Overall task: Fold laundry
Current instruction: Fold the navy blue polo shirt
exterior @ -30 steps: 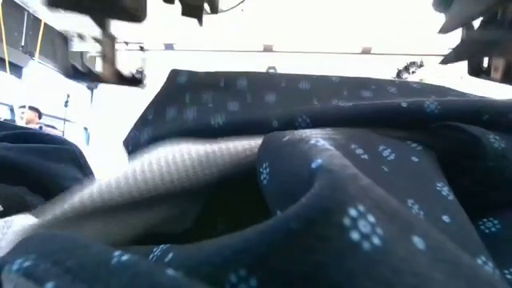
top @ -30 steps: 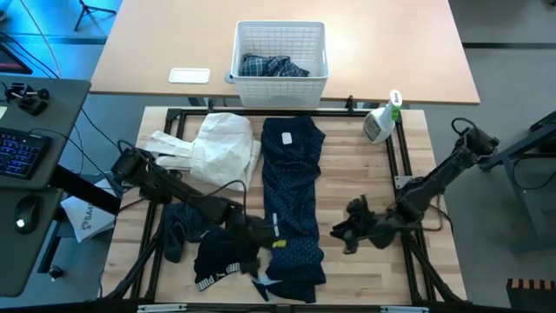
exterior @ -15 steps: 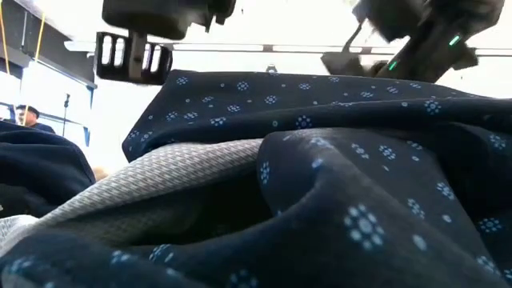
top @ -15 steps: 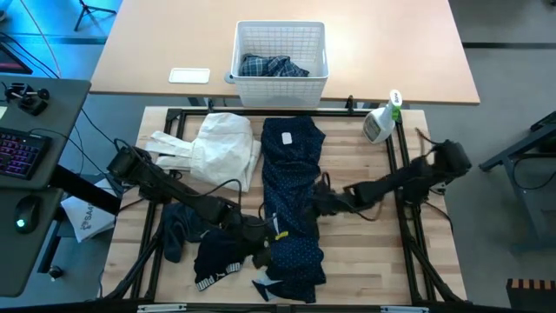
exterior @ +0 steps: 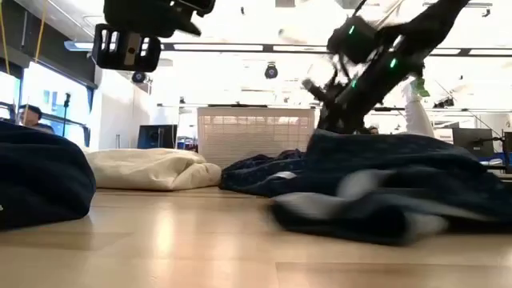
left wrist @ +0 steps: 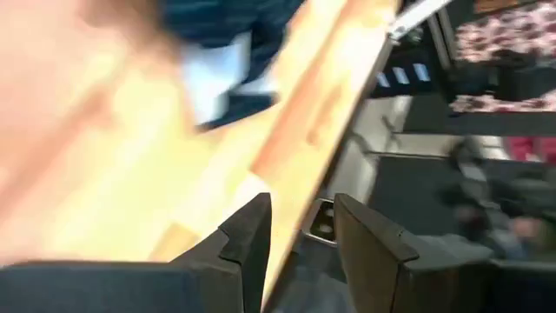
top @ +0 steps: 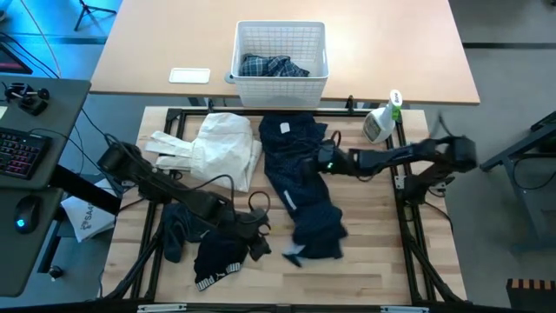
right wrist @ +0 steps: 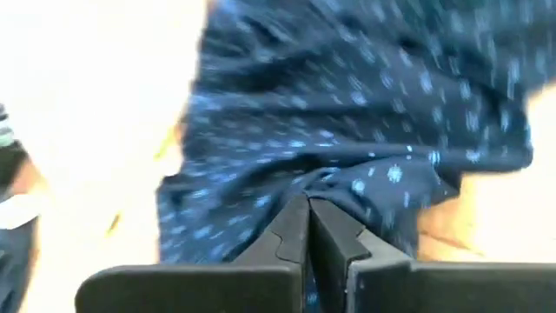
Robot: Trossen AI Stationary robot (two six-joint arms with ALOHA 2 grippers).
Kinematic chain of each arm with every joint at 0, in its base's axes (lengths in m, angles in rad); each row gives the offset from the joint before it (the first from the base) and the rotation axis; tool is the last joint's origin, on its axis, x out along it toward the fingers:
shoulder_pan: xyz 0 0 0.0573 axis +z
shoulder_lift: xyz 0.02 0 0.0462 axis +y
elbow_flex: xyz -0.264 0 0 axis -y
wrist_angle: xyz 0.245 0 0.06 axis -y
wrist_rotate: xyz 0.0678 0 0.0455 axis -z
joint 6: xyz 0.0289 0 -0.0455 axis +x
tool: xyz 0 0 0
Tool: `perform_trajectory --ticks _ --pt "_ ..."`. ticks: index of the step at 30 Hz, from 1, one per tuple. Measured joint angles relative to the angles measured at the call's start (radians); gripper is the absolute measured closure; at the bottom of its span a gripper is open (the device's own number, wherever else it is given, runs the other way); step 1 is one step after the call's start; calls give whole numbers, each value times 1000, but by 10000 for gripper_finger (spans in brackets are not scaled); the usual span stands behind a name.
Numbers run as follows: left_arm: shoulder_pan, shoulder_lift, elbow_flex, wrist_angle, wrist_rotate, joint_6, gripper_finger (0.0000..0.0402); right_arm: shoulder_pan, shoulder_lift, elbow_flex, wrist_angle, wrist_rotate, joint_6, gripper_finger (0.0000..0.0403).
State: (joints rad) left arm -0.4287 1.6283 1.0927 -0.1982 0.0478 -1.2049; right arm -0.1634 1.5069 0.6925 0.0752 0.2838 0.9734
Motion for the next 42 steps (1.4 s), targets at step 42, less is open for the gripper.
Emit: perform_trajectory --ticks 42 --pt "68 -24 0 45 -87 47 289 832 207 374 -570 109 -782 305"
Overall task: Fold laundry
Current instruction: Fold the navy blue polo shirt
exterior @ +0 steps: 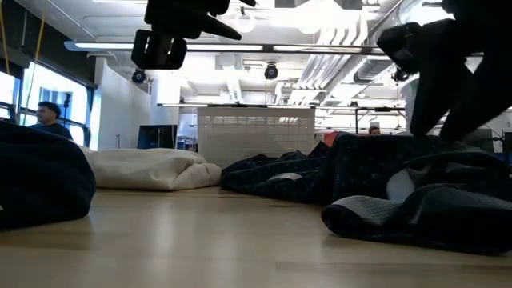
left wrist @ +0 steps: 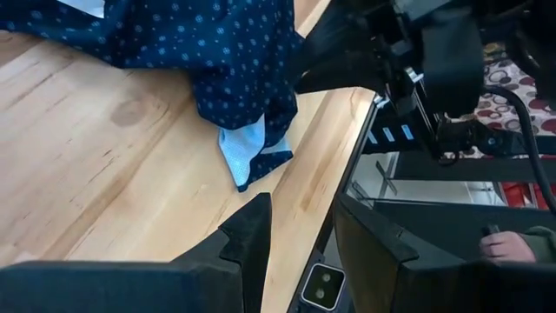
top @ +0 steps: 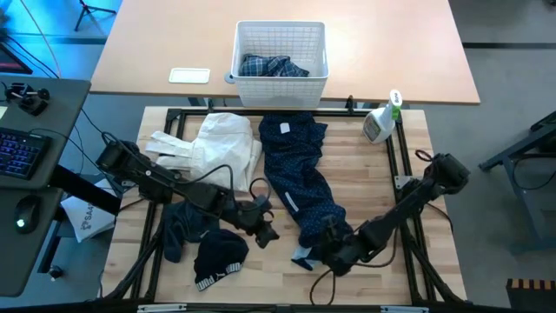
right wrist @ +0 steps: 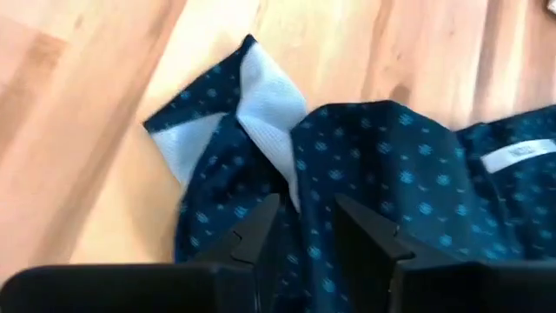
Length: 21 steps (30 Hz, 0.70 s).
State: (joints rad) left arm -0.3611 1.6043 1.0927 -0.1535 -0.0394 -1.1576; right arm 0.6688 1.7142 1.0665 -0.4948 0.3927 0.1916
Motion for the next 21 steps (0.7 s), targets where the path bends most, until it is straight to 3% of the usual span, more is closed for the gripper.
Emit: perform_trajectory --ticks 5,13,18,21 --pt "0 0 0 0 -13 -1 289 -1 -1 40 -71 -9 -16 306" --pt "-1 0 0 1 -66 -1 289 -20 -1 -80 12 19 -3 311" --pt "-1 0 0 2 -68 -9 289 -39 0 -40 -27 81 50 383" --pt "-1 0 0 2 -67 -9 289 -48 -10 45 -91 54 47 392"
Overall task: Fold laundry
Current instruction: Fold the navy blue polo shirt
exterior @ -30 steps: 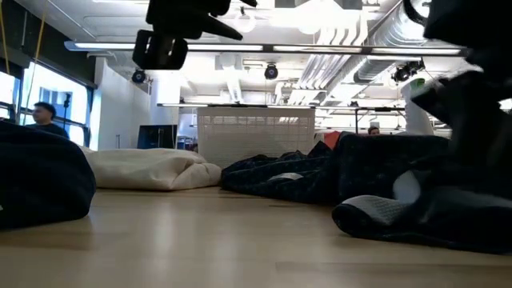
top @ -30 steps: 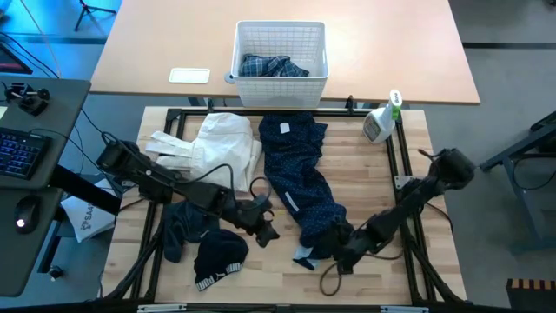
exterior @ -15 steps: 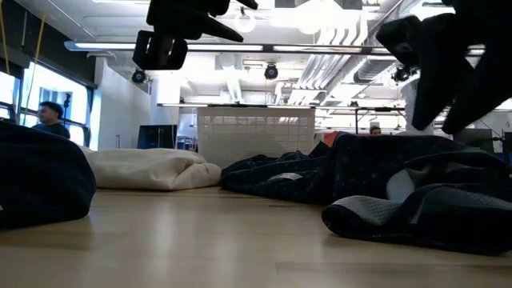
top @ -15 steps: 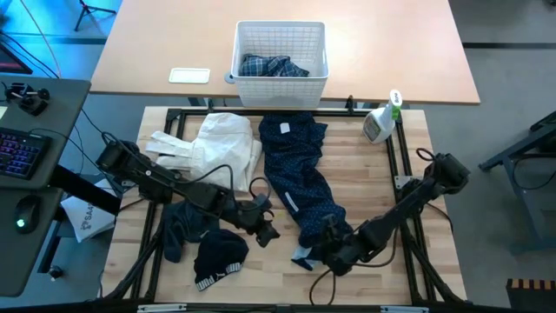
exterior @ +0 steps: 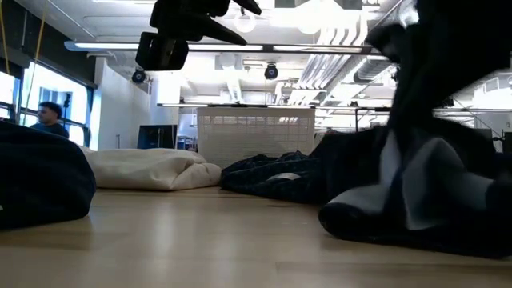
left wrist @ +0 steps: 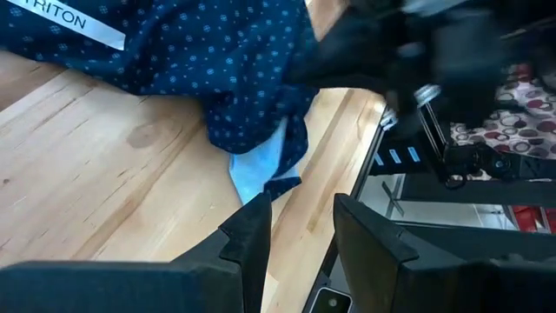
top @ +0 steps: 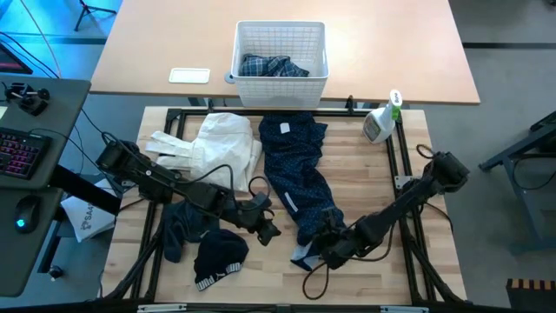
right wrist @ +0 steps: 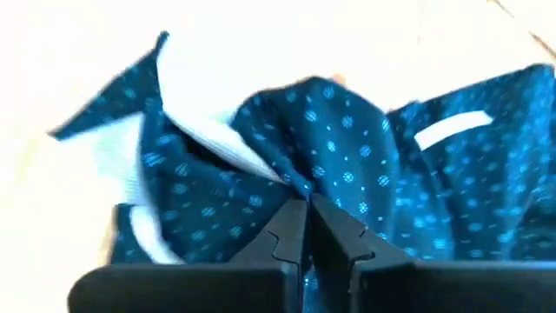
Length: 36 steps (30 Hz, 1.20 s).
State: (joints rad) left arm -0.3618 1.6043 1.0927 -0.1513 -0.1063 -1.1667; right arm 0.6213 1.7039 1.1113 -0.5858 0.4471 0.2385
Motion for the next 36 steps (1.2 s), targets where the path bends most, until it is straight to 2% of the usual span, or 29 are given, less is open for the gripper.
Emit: perform_trajectory --ticks 5,8,12,16,18,22,24,26,30,33,36 --pt "0 0 0 0 16 0 289 -7 -82 167 -177 -131 -2 399" --pt "0 0 0 0 16 0 289 -8 -136 220 -215 -234 2 401" --pt "0 0 0 0 16 16 289 -5 -172 199 -178 -238 17 399" --pt "0 0 0 0 16 16 289 -5 -152 70 -28 -260 92 398" --pt "0 0 0 0 13 16 289 -5 -139 -2 104 -344 121 394" --pt "0 0 0 0 5 -2 289 -22 -136 -67 349 -614 201 370" --pt "0 0 0 2 -13 -7 289 -33 -143 -40 339 -701 232 354" --pt "0 0 0 13 -39 -7 289 -43 -143 12 235 -741 232 340" --pt "7 0 0 36 -81 13 289 -52 -143 101 -36 -683 200 327" --pt "31 5 0 38 -88 18 289 -52 -143 121 -136 -543 182 329" --pt "70 33 0 41 -91 30 289 -73 -143 70 -134 -384 190 334"
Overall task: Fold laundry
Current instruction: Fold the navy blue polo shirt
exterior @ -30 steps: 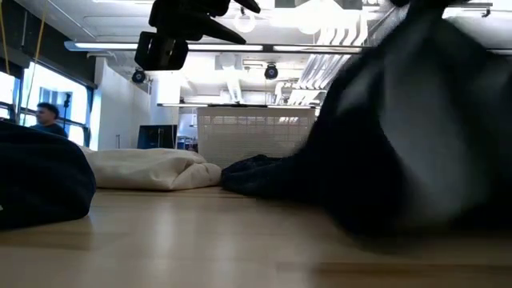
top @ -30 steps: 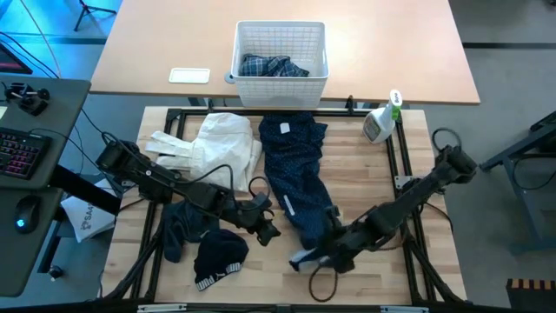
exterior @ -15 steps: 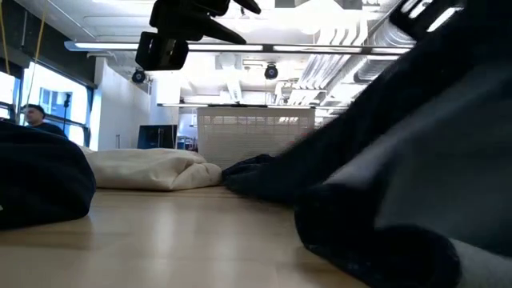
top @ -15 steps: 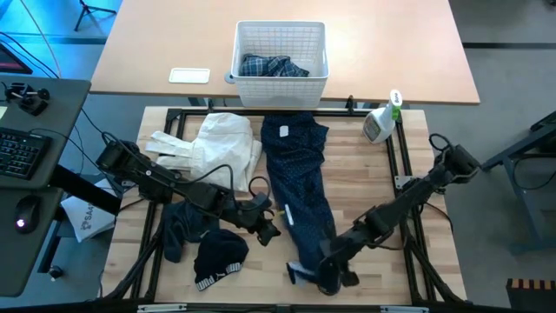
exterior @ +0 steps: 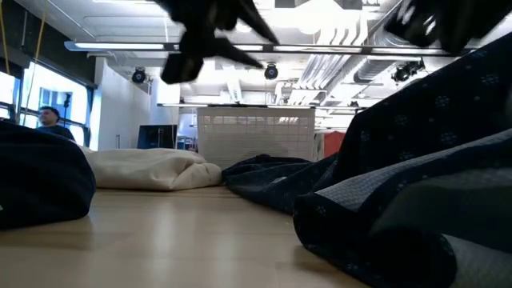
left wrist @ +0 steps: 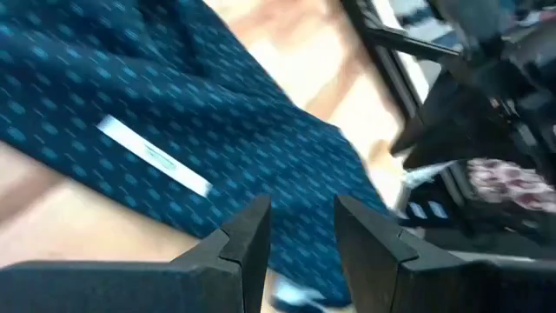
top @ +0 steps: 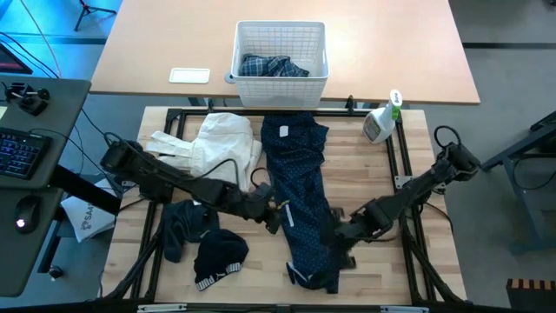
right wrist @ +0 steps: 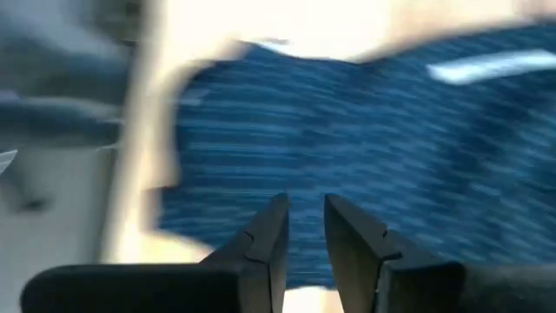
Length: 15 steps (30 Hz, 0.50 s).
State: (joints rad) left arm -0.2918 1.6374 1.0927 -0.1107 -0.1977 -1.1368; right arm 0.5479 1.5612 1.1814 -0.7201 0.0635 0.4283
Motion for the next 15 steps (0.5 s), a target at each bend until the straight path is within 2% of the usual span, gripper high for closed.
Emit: perform_trajectory --ticks 4,6,7,10,15 --pt "60 68 0 4 4 57 289 -95 1 -136 16 173 157 344" --pt "87 107 0 3 10 71 289 -150 1 -198 65 196 267 348" --pt "100 127 0 1 12 73 289 -172 1 -229 115 169 304 350" --pt "132 175 0 -6 14 76 289 -207 1 -318 345 -41 352 352" --pt "200 217 -1 -86 37 153 289 -177 2 -426 686 -416 359 352"
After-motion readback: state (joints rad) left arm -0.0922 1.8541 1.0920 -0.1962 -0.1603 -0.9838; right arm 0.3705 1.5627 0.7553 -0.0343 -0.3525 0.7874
